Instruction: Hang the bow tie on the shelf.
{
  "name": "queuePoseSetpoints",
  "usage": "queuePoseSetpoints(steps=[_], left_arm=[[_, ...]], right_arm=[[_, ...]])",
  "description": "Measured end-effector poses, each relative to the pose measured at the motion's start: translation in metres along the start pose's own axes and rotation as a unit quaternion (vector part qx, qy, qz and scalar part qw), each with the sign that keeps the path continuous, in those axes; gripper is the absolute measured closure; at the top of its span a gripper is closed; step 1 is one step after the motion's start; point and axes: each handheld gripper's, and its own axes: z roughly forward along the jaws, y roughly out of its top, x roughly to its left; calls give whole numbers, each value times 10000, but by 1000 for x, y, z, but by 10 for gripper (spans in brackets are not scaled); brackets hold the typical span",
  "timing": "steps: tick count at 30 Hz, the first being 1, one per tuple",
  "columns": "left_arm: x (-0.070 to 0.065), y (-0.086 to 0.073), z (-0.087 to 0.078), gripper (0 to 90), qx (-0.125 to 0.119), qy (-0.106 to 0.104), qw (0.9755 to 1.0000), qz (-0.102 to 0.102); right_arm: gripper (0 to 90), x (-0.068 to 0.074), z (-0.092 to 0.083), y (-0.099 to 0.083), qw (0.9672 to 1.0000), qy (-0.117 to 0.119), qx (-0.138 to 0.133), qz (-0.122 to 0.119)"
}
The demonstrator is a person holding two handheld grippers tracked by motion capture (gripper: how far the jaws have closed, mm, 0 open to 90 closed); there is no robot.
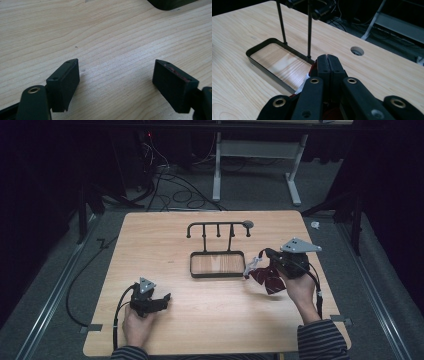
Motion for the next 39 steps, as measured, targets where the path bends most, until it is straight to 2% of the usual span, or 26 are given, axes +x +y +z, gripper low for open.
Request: queuePoseSetpoints(steps=[17,39], left_arm=[[0,0,0,222,-5,3,10000,-7],[0,0,0,222,1,-4,10000,0]], right_arm=[[900,16,-4,12,9993,277,-146,-191],[900,41,8,32,9962,748,-258,-353]])
